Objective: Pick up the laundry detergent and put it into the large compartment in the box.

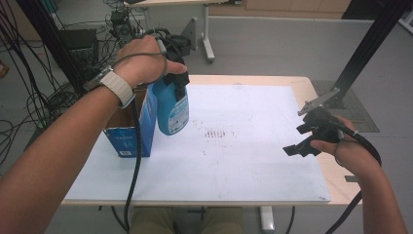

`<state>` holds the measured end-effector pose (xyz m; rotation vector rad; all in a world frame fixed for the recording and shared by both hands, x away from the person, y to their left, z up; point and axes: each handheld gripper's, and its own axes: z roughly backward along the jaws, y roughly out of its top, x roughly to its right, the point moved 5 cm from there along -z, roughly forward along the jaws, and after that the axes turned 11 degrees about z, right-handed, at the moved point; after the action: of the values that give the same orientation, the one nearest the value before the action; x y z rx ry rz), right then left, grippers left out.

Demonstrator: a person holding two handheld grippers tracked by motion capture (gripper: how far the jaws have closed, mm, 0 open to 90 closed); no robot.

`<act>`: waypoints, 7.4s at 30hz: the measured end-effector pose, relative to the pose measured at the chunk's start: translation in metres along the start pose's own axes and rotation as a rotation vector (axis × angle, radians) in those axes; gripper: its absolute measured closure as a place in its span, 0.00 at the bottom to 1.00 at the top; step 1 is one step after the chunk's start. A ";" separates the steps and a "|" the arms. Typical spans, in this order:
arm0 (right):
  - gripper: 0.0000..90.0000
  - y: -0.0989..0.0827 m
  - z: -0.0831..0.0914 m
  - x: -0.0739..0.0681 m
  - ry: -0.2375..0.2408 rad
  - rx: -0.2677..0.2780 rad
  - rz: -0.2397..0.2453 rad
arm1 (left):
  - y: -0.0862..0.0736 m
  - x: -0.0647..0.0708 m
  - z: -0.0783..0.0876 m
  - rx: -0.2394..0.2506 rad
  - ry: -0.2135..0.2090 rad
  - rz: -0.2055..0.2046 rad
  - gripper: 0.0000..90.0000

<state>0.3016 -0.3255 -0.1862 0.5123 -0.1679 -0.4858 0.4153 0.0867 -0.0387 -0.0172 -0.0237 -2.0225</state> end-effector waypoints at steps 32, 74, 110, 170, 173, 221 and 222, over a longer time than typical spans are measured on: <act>0.07 0.018 -0.002 0.011 0.013 0.014 0.060 | -0.024 -0.053 0.050 -0.031 -0.018 0.327 0.44; 0.07 0.030 -0.010 0.022 0.020 0.022 0.071 | -0.045 -0.117 0.073 0.011 -0.056 0.548 0.44; 0.07 0.029 -0.012 0.029 0.023 0.019 0.054 | -0.037 -0.145 0.061 0.035 -0.024 0.611 0.44; 0.07 0.024 -0.034 0.035 0.054 -0.003 0.036 | -0.022 -0.167 -0.023 0.050 -0.010 0.630 0.44; 0.07 0.023 -0.033 0.035 0.052 -0.003 0.032 | -0.022 -0.168 -0.028 0.047 -0.008 0.631 0.44; 0.07 0.018 -0.039 0.036 0.062 -0.006 0.015 | -0.016 -0.159 -0.095 0.078 0.028 0.588 0.44; 0.07 0.018 -0.039 0.036 0.062 -0.008 0.013 | -0.016 -0.159 -0.095 0.080 0.028 0.589 0.44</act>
<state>0.3511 -0.3128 -0.2099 0.5177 -0.1099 -0.4568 0.4701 0.2339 -0.1378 0.0499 -0.0737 -1.4312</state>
